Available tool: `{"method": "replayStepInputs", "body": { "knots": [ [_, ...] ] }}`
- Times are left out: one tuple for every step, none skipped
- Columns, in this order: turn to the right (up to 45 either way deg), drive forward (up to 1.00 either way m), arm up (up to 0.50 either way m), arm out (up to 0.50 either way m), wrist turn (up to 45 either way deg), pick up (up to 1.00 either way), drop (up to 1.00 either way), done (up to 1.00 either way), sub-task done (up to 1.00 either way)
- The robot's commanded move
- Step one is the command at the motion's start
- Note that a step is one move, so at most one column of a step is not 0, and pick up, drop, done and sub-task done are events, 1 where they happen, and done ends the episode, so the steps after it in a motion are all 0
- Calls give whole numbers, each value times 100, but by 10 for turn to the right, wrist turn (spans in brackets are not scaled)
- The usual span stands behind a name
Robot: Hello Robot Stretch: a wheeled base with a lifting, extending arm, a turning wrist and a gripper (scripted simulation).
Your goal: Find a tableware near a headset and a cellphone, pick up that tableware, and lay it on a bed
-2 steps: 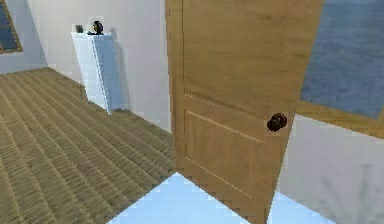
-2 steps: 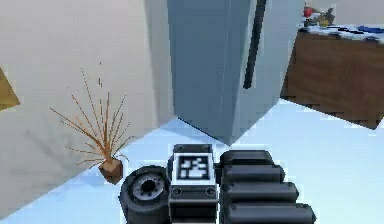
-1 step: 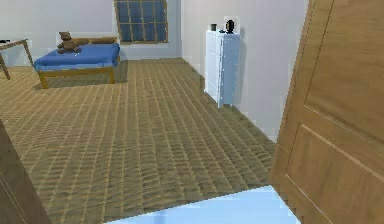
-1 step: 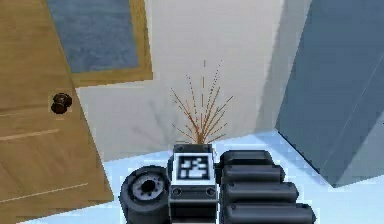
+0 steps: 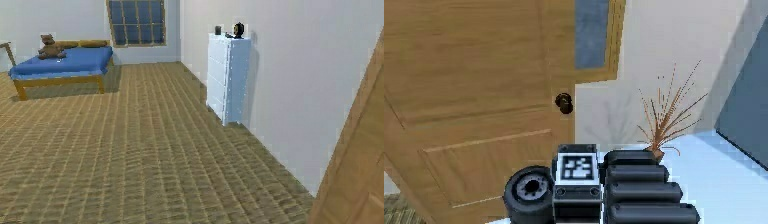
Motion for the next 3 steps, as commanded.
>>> {"method": "replayStepInputs", "body": {
  "knots": [
    [-450, 0, 0, 0, 0, 0, 0, 0, 0],
    [0, 100, 0, 0, 0, 0, 0, 0, 0],
    [-30, 0, 0, 0, 0, 0, 0, 0, 0]
  ]
}}
